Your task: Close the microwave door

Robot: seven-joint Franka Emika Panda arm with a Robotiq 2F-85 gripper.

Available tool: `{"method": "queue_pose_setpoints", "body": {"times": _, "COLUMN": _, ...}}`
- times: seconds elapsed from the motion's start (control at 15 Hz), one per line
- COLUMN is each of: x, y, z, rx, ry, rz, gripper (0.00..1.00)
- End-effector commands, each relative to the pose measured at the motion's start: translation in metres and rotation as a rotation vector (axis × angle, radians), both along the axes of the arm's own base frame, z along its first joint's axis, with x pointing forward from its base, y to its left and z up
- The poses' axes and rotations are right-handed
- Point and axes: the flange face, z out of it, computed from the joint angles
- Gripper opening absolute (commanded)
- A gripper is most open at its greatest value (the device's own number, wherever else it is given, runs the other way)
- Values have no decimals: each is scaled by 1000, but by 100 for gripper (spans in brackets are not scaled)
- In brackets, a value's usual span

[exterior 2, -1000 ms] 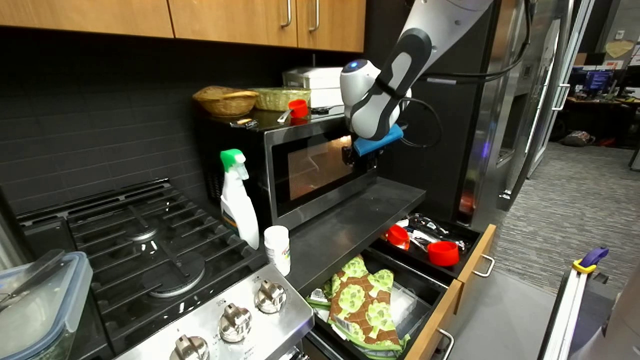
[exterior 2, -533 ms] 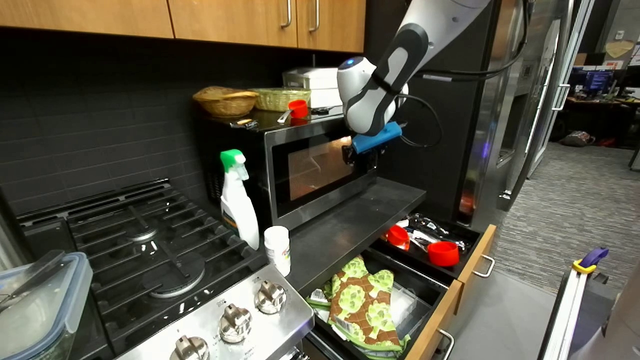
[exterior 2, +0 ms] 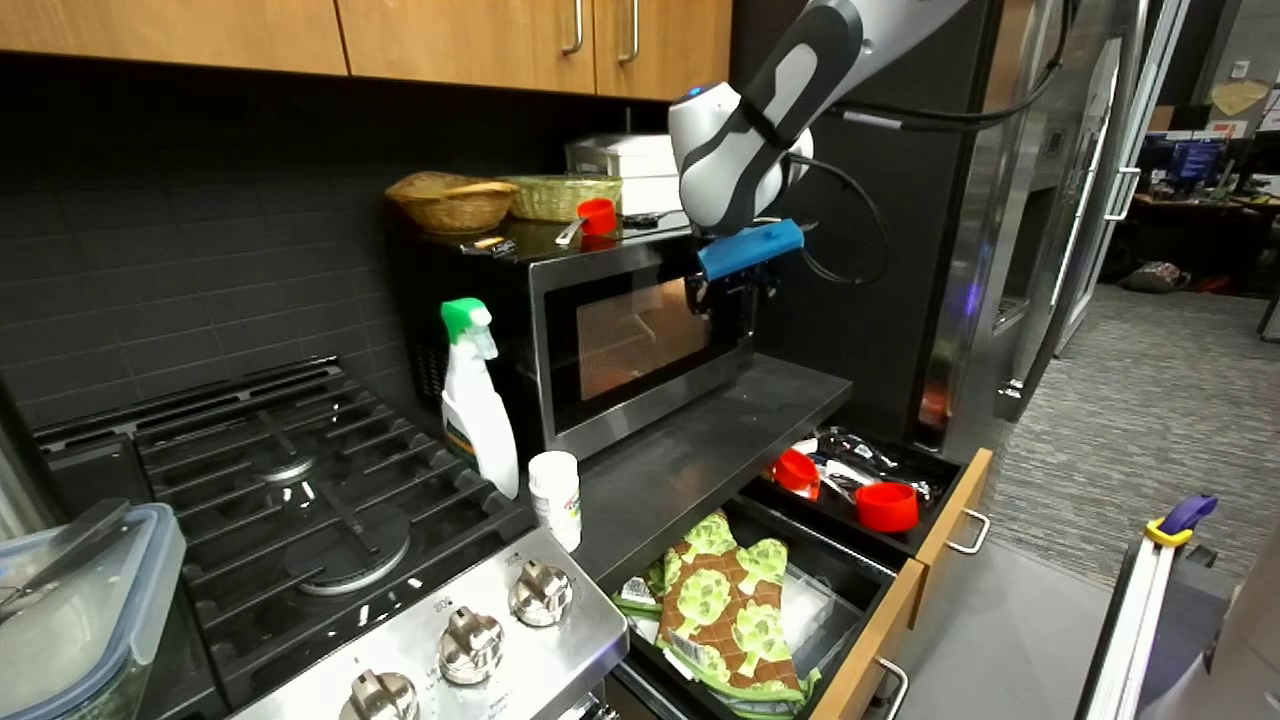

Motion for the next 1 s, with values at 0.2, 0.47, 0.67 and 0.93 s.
{"method": "queue_pose_setpoints", "body": {"times": 0.2, "x": -13, "y": -12, "z": 11, "rx": 20, "ry": 58, "rz": -67, "gripper": 100}}
{"method": "queue_pose_setpoints", "body": {"times": 0.47, "x": -17, "y": -20, "z": 9, "rx": 19, "ry": 82, "rz": -91, "gripper": 100}}
{"method": "queue_pose_setpoints", "body": {"times": 0.67, "x": -12, "y": -27, "z": 6, "rx": 10, "ry": 73, "rz": -111, "gripper": 100}}
{"method": "queue_pose_setpoints", "body": {"times": 0.93, "x": 4, "y": -27, "z": 8, "rx": 16, "ry": 24, "rz": -92, "gripper": 100}}
